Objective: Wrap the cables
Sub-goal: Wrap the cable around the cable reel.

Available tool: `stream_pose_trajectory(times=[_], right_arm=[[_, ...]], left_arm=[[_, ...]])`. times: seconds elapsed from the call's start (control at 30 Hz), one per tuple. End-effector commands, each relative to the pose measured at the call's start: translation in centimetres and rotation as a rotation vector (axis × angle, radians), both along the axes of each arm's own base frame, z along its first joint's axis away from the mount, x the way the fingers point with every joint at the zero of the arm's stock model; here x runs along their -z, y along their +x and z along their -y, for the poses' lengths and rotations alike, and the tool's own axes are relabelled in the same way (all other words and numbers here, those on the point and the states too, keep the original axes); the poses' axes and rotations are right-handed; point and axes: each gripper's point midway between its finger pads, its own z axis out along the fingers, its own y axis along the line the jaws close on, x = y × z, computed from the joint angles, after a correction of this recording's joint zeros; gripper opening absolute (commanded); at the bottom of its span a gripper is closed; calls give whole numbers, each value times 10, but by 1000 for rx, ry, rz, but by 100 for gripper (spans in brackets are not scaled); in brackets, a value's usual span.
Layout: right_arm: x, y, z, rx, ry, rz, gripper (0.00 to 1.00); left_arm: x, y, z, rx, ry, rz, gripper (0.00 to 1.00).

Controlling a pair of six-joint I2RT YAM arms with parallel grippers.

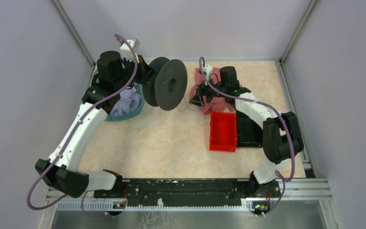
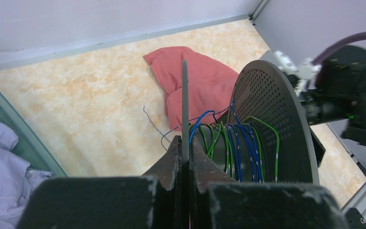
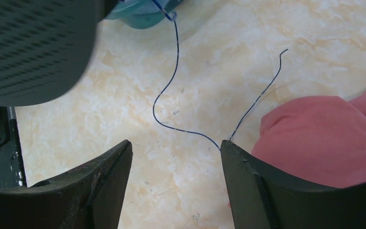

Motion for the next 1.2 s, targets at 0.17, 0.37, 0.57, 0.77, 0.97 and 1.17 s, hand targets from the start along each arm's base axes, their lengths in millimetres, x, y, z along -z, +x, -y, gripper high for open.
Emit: stream_pose_trajectory(times=[0.17, 0.37, 0.57, 0.77, 0.97, 1.17], right_arm=[[16, 10, -24, -101, 108, -100, 68], [25, 5, -36, -138, 168, -125, 68], [29, -1, -47, -195, 183, -97, 68], [40, -9, -58, -243, 186, -118, 68], [52, -26, -64, -294, 191, -158, 68], [67, -44, -70, -331, 176, -202, 65]], left_arm=[[-70, -23, 4, 83, -82, 145, 0], [-69, -23, 6, 92, -89, 139, 0], [-69, -24, 6, 96, -94, 133, 0], [-70, -23, 5, 93, -101, 130, 0], [-71, -21, 4, 85, -107, 130, 0], [-71, -19, 1, 68, -112, 126, 0]])
